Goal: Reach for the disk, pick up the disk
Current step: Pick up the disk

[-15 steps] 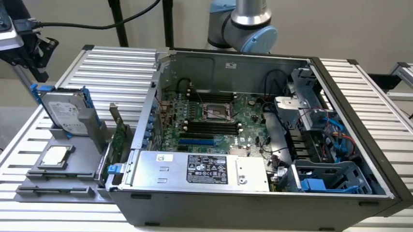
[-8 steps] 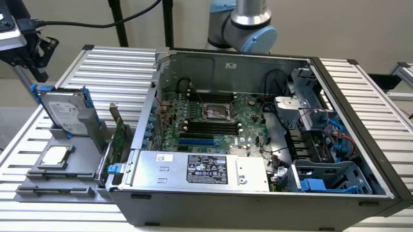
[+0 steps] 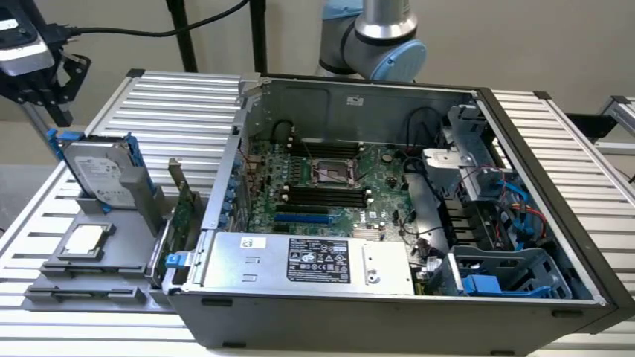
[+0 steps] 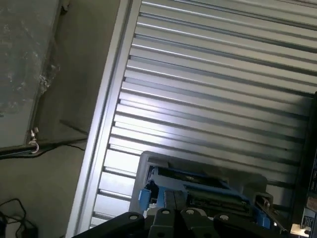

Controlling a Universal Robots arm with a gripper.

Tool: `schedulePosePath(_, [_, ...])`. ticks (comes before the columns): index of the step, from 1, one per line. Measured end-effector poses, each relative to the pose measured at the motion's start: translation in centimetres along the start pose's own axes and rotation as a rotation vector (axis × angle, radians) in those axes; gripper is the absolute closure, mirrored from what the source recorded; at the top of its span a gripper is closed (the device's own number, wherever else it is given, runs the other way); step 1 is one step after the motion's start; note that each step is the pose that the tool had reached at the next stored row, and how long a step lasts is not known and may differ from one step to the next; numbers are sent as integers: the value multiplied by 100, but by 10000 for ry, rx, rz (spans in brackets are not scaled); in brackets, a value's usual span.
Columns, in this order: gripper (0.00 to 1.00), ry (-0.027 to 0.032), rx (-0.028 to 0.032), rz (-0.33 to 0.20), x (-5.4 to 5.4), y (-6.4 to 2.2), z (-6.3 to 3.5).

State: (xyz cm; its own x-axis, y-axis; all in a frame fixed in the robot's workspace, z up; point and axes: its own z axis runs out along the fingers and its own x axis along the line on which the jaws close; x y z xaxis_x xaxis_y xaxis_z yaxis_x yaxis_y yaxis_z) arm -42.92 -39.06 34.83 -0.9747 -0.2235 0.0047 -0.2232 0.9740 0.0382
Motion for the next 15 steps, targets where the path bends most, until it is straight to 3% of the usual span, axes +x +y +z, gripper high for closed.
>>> schedulePosePath(15, [89,97,15,-2723,0,0,0])
